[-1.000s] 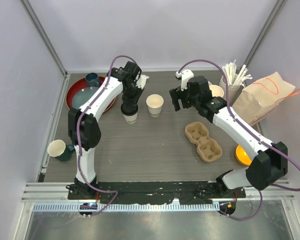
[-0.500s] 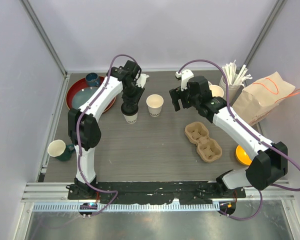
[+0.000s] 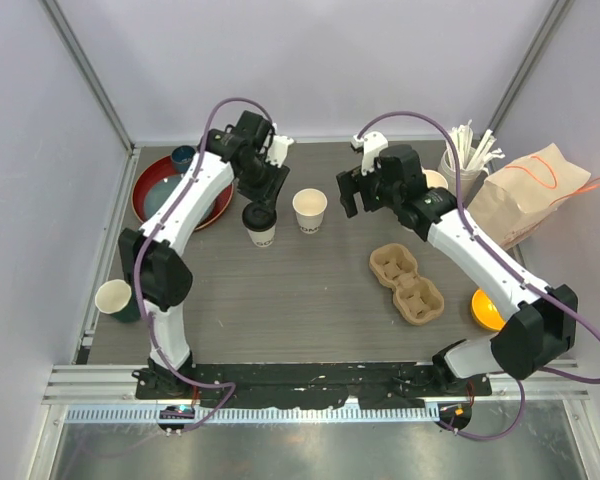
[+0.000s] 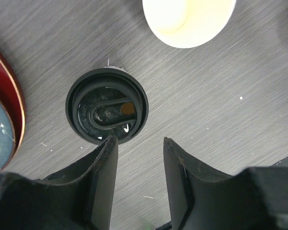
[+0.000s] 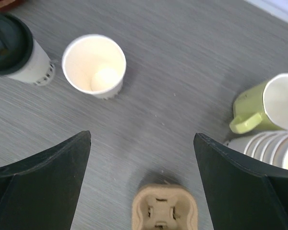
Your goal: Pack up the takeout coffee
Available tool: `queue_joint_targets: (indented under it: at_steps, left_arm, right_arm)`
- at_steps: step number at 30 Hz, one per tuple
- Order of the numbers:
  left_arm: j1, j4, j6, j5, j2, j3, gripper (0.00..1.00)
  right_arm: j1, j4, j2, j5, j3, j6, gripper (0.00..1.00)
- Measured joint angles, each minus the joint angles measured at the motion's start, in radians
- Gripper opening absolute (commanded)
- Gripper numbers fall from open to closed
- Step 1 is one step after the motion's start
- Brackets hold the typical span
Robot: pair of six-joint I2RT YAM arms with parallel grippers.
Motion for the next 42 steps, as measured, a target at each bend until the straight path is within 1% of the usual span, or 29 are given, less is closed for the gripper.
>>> queue_joint_targets:
  at_steps: [3, 4, 7, 9, 12, 15, 20, 24, 28, 32, 35, 42]
  left_arm:
    - [0.015, 0.018, 0.004, 0.018, -0.067, -0.008, 0.43]
    - [0.028, 0.032, 0.002, 0.033, -0.099, -0.019, 0.38]
    - [0.114, 0.088, -0.021, 0.071, -0.204, -0.079, 0.31]
    - [0.197, 0.139, -0.047, 0.090, -0.256, -0.129, 0.31]
    - [0.292, 0.204, -0.082, 0.096, -0.280, -0.212, 0.32]
    - [0.304, 0.243, -0.106, 0.105, -0.268, -0.298, 0.34]
    - [0.296, 0.306, -0.156, 0.164, -0.239, -0.410, 0.34]
    - [0.318, 0.342, -0.198, 0.226, -0.212, -0.432, 0.34]
    - [0.325, 0.381, -0.222, 0.272, -0.193, -0.449, 0.33]
    - [0.325, 0.395, -0.236, 0.303, -0.176, -0.467, 0.32]
    - [0.325, 0.400, -0.240, 0.317, -0.157, -0.468, 0.28]
    - [0.325, 0.408, -0.256, 0.359, -0.143, -0.468, 0.19]
  right_arm:
    - [0.001, -0.008, 0.016, -0.043, 0.066, 0.029, 0.89]
    - [0.003, -0.005, 0.027, -0.058, 0.094, 0.048, 0.88]
    - [0.031, 0.014, 0.090, -0.089, 0.192, 0.096, 0.84]
    - [0.067, 0.023, 0.154, -0.094, 0.267, 0.114, 0.82]
    - [0.150, 0.034, 0.302, -0.095, 0.421, 0.133, 0.80]
    - [0.209, 0.028, 0.462, -0.101, 0.563, 0.153, 0.78]
    - [0.252, -0.037, 0.674, -0.102, 0.721, 0.166, 0.77]
    - [0.253, -0.092, 0.748, -0.098, 0.748, 0.174, 0.75]
    - [0.252, -0.117, 0.754, -0.095, 0.740, 0.175, 0.74]
    - [0.251, -0.101, 0.745, -0.106, 0.696, 0.179, 0.74]
    - [0.251, -0.103, 0.745, -0.119, 0.674, 0.181, 0.74]
    - [0.251, -0.090, 0.745, -0.134, 0.671, 0.183, 0.70]
